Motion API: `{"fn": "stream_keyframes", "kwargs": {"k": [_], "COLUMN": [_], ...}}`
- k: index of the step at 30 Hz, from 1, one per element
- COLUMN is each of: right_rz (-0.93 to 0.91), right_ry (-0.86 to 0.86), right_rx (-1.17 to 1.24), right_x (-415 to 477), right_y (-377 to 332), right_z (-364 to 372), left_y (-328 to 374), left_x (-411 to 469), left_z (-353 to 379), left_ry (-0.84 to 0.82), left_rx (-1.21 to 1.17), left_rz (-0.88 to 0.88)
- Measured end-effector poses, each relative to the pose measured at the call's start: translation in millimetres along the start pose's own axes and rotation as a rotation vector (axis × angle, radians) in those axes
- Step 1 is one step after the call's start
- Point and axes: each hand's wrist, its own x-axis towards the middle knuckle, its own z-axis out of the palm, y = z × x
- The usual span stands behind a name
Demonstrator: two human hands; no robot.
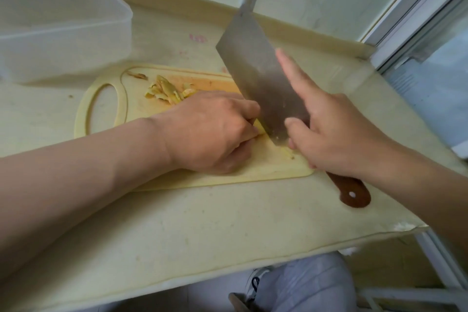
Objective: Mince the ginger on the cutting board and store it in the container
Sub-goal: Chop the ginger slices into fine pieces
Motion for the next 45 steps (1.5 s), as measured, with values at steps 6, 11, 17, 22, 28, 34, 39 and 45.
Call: {"fn": "stream_keyframes", "kwargs": {"k": [6,11,17,22,28,34,39,45], "right_rz": [0.005,0.052,0.044,0.034,0.033,0.038,0.017,0.062], "right_ry": [-0.075,-0.182,-0.013,-0.013,-0.179,-0.102,-0.016,-0.185], "right_rx": [-0.063,-0.045,0.081,0.032,-0.058,0.036,0.004,-0.078], "right_x": [-9,32,8,-11,22,21,-15,12], "right_y": [-1,-15,-5,4,-11,-15,1,-15], "right_z": [-7,-10,1,-1,-10,-4,-1,-9], "left_y": [-1,-1,0,-1,-1,0,0,1], "left_x": [0,2,1,0,2,1,1,2], "left_z": [2,1,-2,0,0,-3,-2,-3], "left_ry": [-0.015,-0.034,-0.019,-0.012,-0.037,-0.046,-0.032,-0.044], "left_rx": [-0.01,-0.015,0.023,0.02,0.014,0.029,0.042,0.052], "left_rz": [0.004,0.021,0.023,0.012,0.021,0.021,0.0,0.01]}}
